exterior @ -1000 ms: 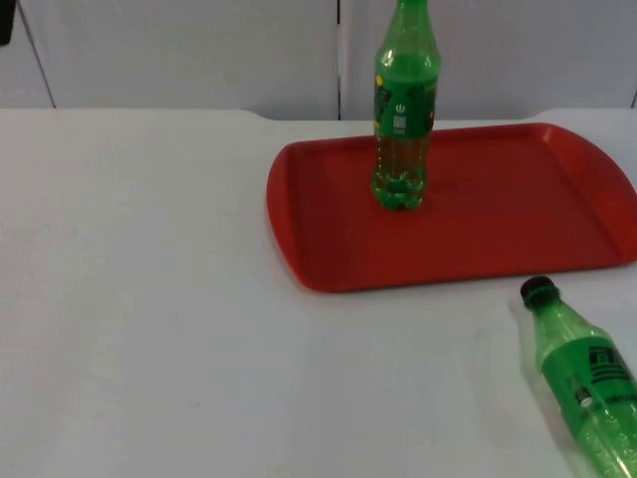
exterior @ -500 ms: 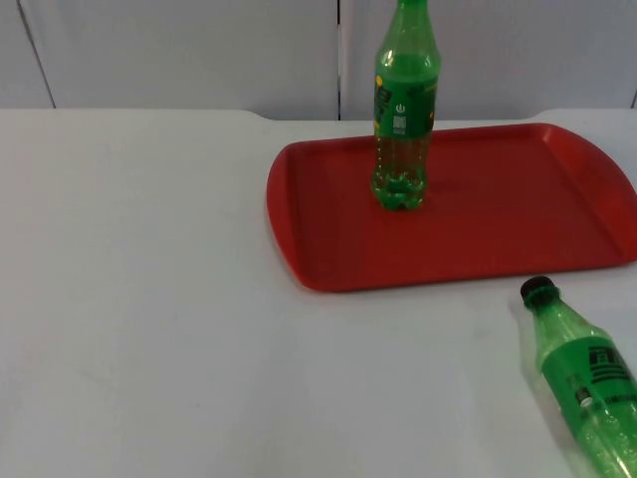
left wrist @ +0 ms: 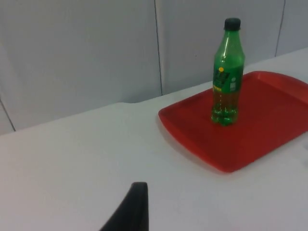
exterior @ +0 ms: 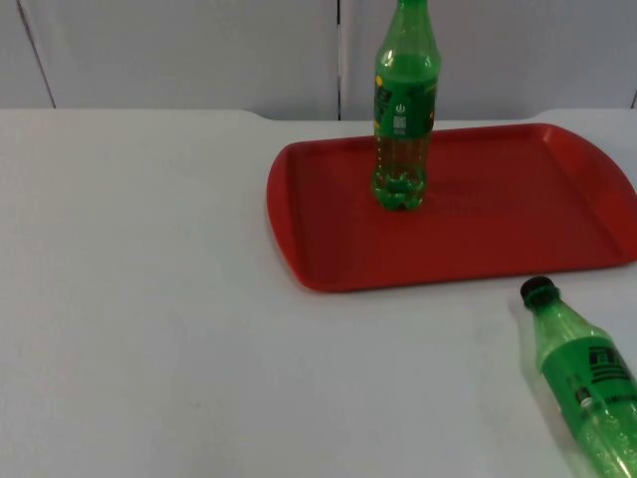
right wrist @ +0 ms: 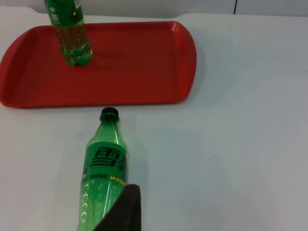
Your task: Place the bottle upright on the tray.
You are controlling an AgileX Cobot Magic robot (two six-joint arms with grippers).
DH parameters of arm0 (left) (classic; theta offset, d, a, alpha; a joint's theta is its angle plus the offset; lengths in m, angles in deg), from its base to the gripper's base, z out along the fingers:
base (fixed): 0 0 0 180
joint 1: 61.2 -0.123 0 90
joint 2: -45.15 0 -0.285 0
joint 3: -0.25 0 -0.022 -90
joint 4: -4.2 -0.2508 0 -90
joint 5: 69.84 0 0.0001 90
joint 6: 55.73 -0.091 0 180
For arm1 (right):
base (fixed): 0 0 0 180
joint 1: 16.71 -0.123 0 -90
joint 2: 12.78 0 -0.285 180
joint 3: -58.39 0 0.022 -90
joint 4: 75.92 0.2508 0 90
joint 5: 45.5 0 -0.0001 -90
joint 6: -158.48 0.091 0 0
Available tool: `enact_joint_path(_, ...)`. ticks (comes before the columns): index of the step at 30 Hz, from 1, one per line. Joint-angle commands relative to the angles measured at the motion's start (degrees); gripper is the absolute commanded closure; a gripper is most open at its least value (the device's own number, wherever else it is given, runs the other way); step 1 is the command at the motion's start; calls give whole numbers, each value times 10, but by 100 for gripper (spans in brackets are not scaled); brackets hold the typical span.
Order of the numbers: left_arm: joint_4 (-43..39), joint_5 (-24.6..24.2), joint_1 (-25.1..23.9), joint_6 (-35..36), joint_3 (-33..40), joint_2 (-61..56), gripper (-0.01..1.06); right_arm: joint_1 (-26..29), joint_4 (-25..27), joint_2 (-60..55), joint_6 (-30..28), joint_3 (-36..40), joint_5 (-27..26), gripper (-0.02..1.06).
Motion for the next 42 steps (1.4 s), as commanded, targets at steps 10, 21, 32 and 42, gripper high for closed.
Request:
enact_joint_path(10,11,-60,2,5,3,-34,0,4,1,2,0,0,-3,0)
enact_joint_path(21,13,-59,2,5,3,-34,0,4,1,2,0,0,-3,0)
enact_joint_path(32,13,-51,2,5,5,-34,0,4,1,2,0,0,-3,0)
enact_joint_path(42,24,-3,2,4,27,-34,0,4,1,2,0,0,-3,0)
